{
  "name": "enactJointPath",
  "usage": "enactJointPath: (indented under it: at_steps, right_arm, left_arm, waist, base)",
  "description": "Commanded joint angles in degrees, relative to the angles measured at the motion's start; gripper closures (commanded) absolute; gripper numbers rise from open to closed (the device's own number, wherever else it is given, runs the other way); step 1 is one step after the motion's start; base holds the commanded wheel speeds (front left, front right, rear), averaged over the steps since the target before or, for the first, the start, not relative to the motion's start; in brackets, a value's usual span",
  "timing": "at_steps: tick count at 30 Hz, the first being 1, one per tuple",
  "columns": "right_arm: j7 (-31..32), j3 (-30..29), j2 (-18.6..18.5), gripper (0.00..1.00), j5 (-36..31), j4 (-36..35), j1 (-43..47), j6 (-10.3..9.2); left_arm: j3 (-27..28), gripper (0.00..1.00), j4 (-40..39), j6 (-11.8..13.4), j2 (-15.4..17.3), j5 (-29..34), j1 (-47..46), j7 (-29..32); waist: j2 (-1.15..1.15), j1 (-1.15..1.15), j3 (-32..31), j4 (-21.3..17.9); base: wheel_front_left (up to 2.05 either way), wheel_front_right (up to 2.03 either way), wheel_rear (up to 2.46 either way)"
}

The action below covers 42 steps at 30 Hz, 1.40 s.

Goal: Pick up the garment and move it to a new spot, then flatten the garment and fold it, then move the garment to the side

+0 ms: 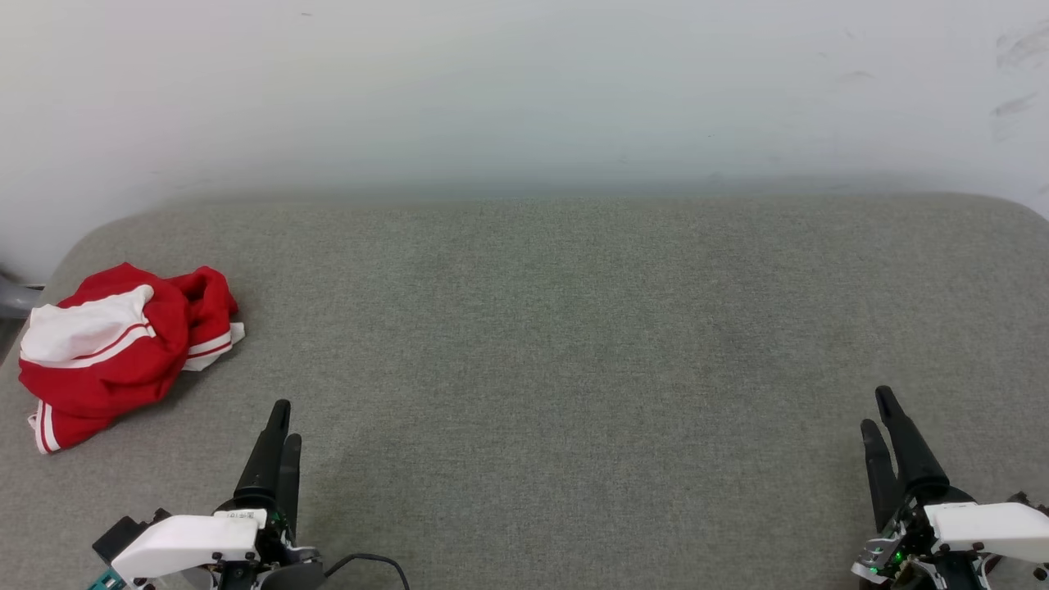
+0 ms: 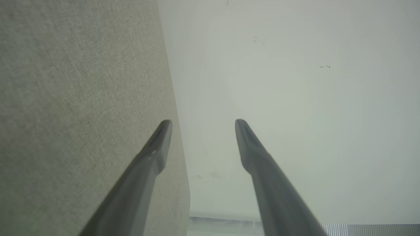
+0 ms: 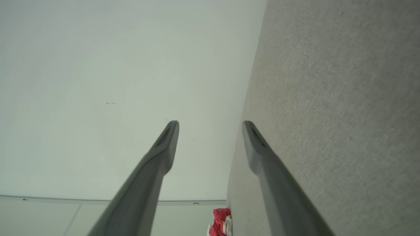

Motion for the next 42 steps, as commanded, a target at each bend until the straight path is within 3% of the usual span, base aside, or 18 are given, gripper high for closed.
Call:
enactJointPath:
  at_steps: [1,30,42]
  right_arm:
    - [-0.9,-0.4,0.0,0.0,-3.0,-1.9,-0.4,0.01]
    - [-7.6,2.3,0.0,0.0,-39.7,-10.6,2.2,0.01]
    - [-9.9,3.0,0.0,0.0,-50.6,-11.1,3.4,0.01]
  left_arm:
    - [0.4,0.0,-1.6,0.2,0.1,2.5,-1.0,-0.9]
    - [-3.3,0.0,-8.7,8.0,0.2,35.1,0.3,-7.5]
    - [-4.9,0.0,-8.7,10.0,0.2,47.2,0.9,-9.9]
  waist:
    - [0.0,0.0,0.0,0.0]
    - [0.0,0.0,0.0,0.3]
    - [0.0,0.0,-0.1,0.5]
  base:
    - [0.0,0.0,0.0]
    - [0.0,0.0,0.0]
    - [0.0,0.0,0.0]
